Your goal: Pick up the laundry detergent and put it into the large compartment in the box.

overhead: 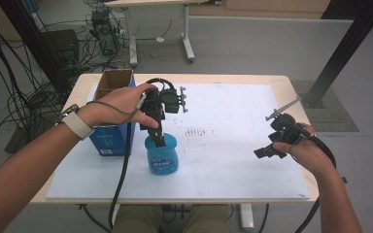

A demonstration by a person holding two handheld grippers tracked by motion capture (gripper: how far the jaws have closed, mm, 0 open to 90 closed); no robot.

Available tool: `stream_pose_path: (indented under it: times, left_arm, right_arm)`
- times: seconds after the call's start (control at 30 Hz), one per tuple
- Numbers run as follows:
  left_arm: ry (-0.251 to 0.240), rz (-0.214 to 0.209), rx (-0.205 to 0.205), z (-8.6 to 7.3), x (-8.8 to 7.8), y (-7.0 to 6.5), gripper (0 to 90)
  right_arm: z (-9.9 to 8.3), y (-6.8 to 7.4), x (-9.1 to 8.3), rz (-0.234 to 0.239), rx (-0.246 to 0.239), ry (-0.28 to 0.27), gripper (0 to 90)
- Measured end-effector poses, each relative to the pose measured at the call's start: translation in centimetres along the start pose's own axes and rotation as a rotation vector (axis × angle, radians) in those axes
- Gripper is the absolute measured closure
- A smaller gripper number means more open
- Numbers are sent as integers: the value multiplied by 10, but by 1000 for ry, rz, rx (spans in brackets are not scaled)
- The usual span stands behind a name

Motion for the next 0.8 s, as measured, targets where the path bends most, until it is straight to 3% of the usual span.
stream_pose_path:
  times: [0.47, 0.8]
  left_arm:
    - [8, 5, 5, -1, 10, -4, 80]
    - [-18, 0, -5, -6, 15, -3, 84]
  right_arm:
    - [1, 0, 1, 2, -5, 0, 97]
    - [1, 0, 1, 2, -2, 0, 97]
Point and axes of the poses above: each handheld gripper's, and its own axes: x roughly forward along the jaws, z roughly out of its top, y roughly to its left, the point moved 10 cm from there along x, roughly forward along the jaws, and after that the axes turned 9 degrees about z, right-handed, at the moved point
